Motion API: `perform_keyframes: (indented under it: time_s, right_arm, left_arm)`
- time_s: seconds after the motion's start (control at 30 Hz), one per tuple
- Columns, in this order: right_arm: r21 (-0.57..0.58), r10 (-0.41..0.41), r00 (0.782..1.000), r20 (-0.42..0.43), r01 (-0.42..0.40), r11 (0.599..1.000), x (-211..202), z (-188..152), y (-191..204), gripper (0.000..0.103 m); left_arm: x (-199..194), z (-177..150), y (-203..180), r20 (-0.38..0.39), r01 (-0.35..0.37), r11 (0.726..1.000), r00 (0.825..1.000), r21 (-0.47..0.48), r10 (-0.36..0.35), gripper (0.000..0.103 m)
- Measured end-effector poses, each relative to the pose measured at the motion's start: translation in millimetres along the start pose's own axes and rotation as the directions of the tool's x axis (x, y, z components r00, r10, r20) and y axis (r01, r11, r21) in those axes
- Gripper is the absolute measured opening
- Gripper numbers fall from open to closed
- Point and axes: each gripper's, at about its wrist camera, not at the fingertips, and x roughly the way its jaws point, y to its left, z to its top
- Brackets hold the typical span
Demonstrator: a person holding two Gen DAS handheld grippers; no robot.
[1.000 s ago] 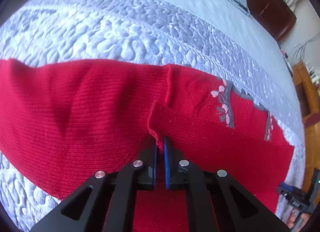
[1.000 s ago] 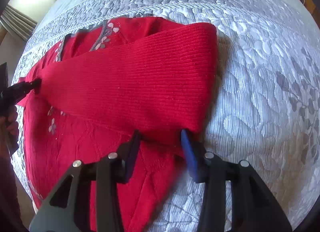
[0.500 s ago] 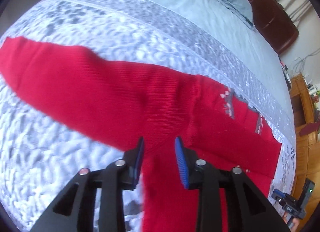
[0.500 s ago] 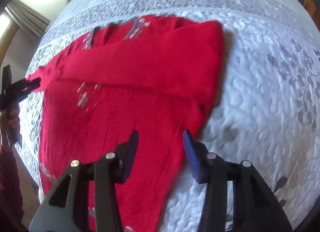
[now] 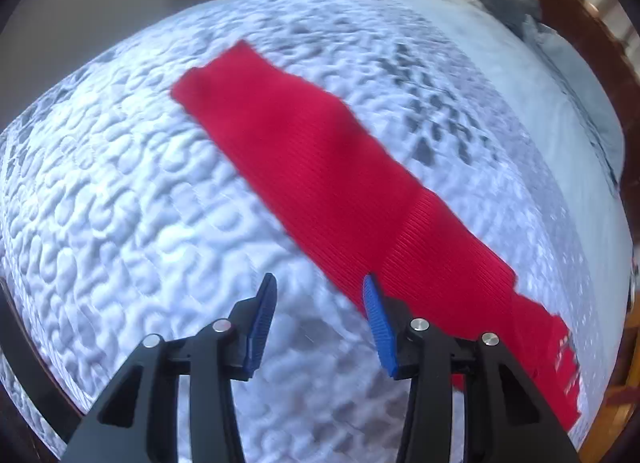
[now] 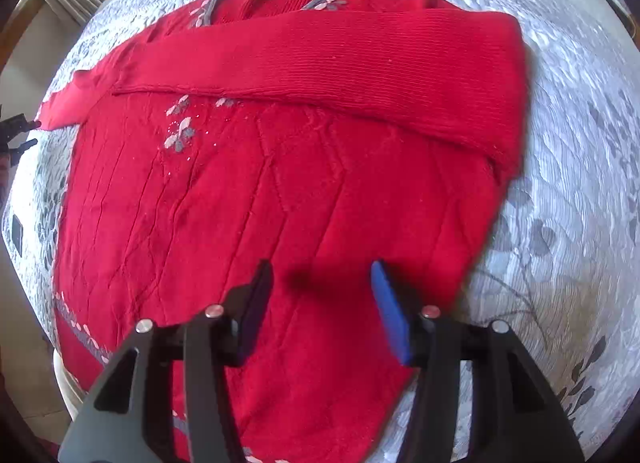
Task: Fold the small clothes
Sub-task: 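Move the left tool to the other sleeve cuff and close on it, then fold the held sleeve across the sweater body and open the left tool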
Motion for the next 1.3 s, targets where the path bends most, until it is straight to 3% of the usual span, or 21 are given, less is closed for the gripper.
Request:
perform_keyframes:
  time_s: [0.2,0.47,0.5,0.53,0.6,0.7,0.77,0.87,1.07,1.23,1.3]
  right_arm:
    - [-0.036,-0.006,1.0,-0.006,0.006,0.999,2,7,17,0.052]
    - [-0.049,-0.018,1.0,-0.013,0.018,0.999,9,12,25,0.052]
    - [-0.046,-0.017,1.0,-0.013,0.017,0.999,10,12,25,0.052]
    - [-0.044,-0.015,1.0,-0.011,0.015,0.999,10,12,24,0.052]
    - [-0.037,-0.007,1.0,-0.006,0.007,0.999,8,11,21,0.052]
    - [-0.034,-0.002,1.0,0.0,0.002,0.999,8,10,19,0.052]
    - [-0.033,0.0,1.0,0.003,0.0,0.999,7,7,16,0.052]
    - [-0.027,0.007,1.0,0.006,-0.007,1.0,5,3,13,0.052]
    - [-0.006,0.024,1.0,0.02,-0.023,1.0,-2,-5,7,0.052]
    - [0.003,0.038,0.999,0.029,-0.038,0.999,-9,-12,2,0.053]
    - [0.004,0.04,0.999,0.033,-0.04,0.999,-11,-15,0,0.053]
  left_arm:
    - [18,29,20,-0.018,0.045,0.997,0.999,-0.062,-0.046,0.045]
    - [34,53,23,0.013,0.118,0.982,0.993,-0.145,-0.117,0.044]
    - [35,55,25,0.019,0.122,0.979,0.993,-0.164,-0.121,0.041]
    - [36,56,26,0.024,0.121,0.977,0.993,-0.177,-0.119,0.025]
    - [37,56,29,0.028,0.141,0.97,0.99,-0.197,-0.138,0.012]
    - [31,54,28,0.057,0.157,0.966,0.987,-0.204,-0.148,0.009]
    - [18,49,23,0.116,0.17,0.967,0.982,-0.19,-0.15,0.009]
    - [-15,38,-6,0.212,0.195,0.978,0.961,-0.079,-0.175,0.008]
    - [-65,5,-93,0.255,0.223,0.961,0.932,0.164,-0.26,0.008]
    - [-86,-51,-177,0.209,0.245,0.899,0.919,0.364,-0.335,0.008]
    - [-86,-83,-211,0.15,0.288,0.85,0.91,0.442,-0.386,0.008]
